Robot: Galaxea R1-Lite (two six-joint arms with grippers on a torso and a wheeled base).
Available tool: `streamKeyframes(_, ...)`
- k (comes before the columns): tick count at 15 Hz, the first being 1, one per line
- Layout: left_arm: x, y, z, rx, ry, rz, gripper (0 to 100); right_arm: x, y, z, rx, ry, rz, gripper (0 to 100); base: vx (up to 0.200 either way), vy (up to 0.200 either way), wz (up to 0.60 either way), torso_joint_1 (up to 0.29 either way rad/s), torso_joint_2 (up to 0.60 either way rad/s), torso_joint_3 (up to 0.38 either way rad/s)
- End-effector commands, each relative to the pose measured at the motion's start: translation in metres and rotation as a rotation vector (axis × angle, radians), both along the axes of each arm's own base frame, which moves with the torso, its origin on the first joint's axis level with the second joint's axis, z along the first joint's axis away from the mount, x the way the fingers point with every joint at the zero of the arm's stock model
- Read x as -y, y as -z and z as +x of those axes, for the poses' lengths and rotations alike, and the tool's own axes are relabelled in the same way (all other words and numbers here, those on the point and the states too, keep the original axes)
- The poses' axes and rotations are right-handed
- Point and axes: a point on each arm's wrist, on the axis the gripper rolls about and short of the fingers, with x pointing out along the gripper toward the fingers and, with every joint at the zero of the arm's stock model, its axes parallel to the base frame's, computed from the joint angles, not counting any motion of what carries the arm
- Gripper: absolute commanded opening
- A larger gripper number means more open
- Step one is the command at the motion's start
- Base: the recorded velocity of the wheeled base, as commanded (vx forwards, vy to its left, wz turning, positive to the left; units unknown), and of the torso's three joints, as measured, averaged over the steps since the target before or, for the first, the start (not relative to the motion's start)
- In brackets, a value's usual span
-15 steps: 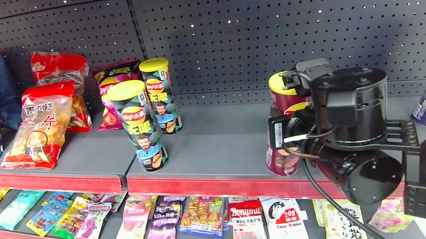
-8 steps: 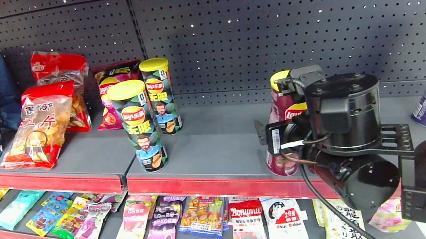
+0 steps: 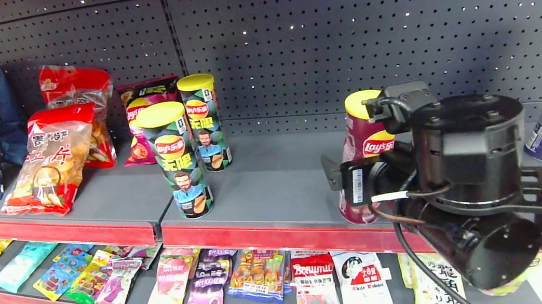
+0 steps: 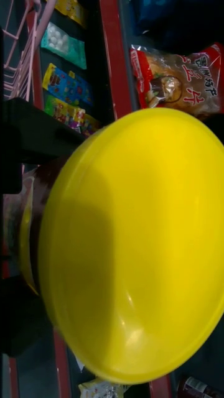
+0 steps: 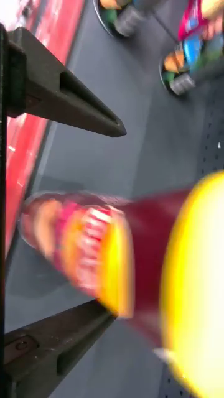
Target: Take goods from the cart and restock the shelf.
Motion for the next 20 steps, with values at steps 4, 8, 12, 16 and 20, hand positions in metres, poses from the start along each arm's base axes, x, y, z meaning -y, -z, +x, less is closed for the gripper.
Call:
streamKeyframes(4,0.0,0.001,0.0,-0.004,0.001,0.001,0,0.026,0.002,-0.027,-0.012,-0.038,-0.004,100,0.0,0.0,0.0,0.0,0.0,0.0)
streamKeyframes(8,0.0,0.001,0.0,-0.004,0.001,0.001,0,0.054,0.011,-0.052,-0.049,-0.159,-0.007,100,0.0,0.0,0.0,0.0,0.0,0.0)
streamKeyframes(12,0.0,0.001,0.0,-0.003,0.001,0.001,0,0.072,0.03,-0.055,-0.099,-0.139,-0.059,100,0.0,0.0,0.0,0.0,0.0,0.0)
streamKeyframes(16,0.0,0.001,0.0,-0.003,-0.002,0.001,0,0.085,0.047,-0.025,-0.163,-0.032,-0.173,100,0.0,0.0,0.0,0.0,0.0,0.0)
streamKeyframes(20,0.0,0.001,0.0,-0.003,-0.004,0.001,0,0.085,0.059,-0.011,-0.204,0.012,-0.214,100,0.0,0.0,0.0,0.0,0.0,0.0)
